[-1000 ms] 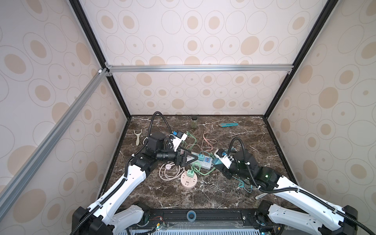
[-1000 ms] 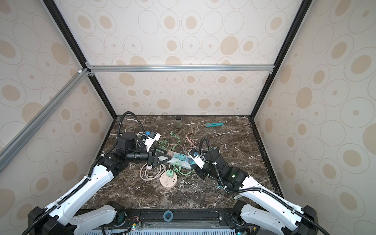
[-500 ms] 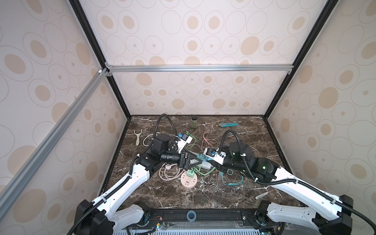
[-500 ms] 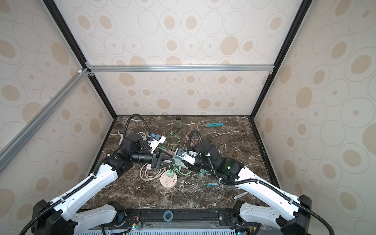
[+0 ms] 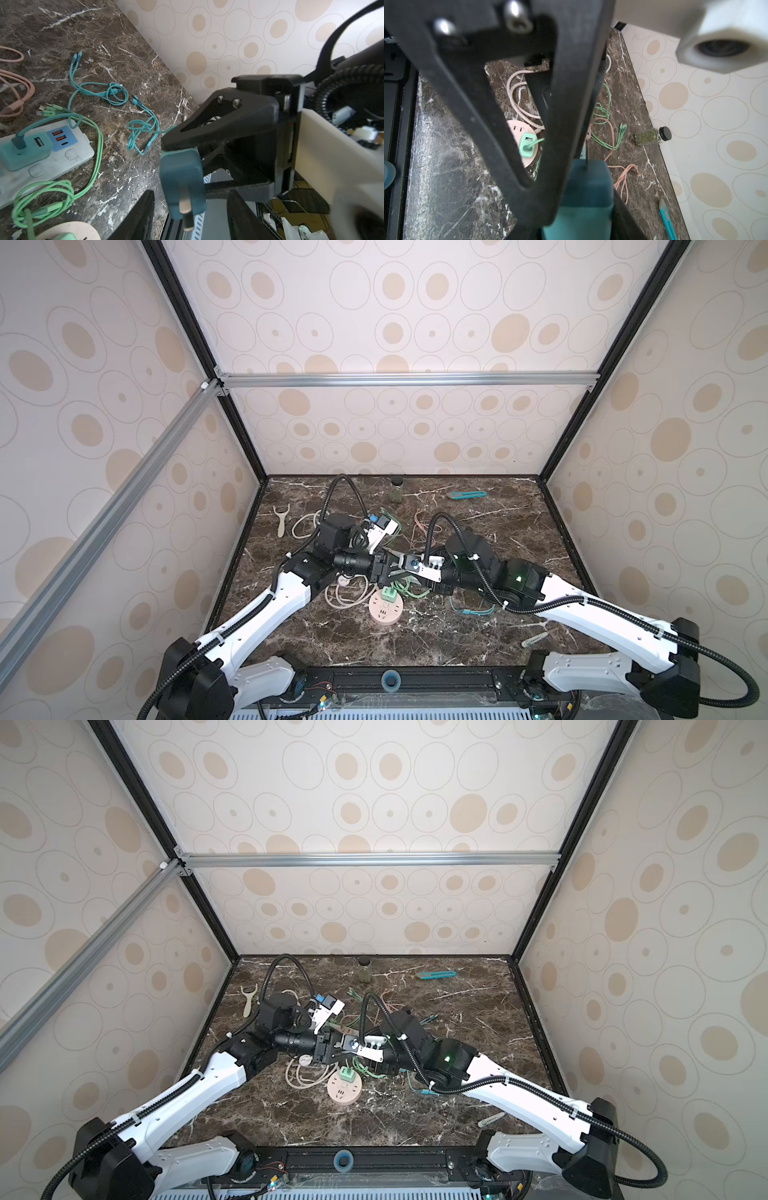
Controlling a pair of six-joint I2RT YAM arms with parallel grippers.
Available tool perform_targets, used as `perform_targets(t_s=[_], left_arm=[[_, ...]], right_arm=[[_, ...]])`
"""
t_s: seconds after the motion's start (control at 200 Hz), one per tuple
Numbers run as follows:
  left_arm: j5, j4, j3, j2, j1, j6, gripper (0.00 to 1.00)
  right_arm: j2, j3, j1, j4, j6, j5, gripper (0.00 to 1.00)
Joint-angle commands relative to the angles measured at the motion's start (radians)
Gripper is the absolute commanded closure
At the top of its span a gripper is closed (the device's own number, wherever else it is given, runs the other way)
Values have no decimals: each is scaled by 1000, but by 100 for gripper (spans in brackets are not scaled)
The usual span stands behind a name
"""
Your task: Insert the plug
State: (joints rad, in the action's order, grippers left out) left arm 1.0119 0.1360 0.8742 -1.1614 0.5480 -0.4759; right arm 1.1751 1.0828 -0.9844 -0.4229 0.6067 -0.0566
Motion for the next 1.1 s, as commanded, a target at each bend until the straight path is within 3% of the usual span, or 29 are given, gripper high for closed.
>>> perform_targets(t_s=[0.0,0.19,0.385,0.515,0.695,0.855,1.005,1.095], left_arm=[[4,-32,43,-3,9,-6,47],[5,-47,42,-14,10,-21,58],[5,-65,38,-12,9,-36,80],[0,-84,36,-11,11,-50,90],[-46,-133,39,-12,9,-71,95],[-99,-248,36,-15,9,-106,98],[-145,-336,45,-20,3,-125,100],[-155,-406,43,-17,3,-132,100]], right_arm=[[11,35,-17,30,34,-19,78],[23,41,-32,36,46,-22,79],[13,26,-33,74,39,-50,76],[-8,-11,-33,128,2,-96,64],[-90,-35,-15,112,-155,-132,49],[-221,-61,29,92,-342,-54,30],[-310,-62,104,60,-574,142,25],[-337,-106,151,130,-724,297,26]])
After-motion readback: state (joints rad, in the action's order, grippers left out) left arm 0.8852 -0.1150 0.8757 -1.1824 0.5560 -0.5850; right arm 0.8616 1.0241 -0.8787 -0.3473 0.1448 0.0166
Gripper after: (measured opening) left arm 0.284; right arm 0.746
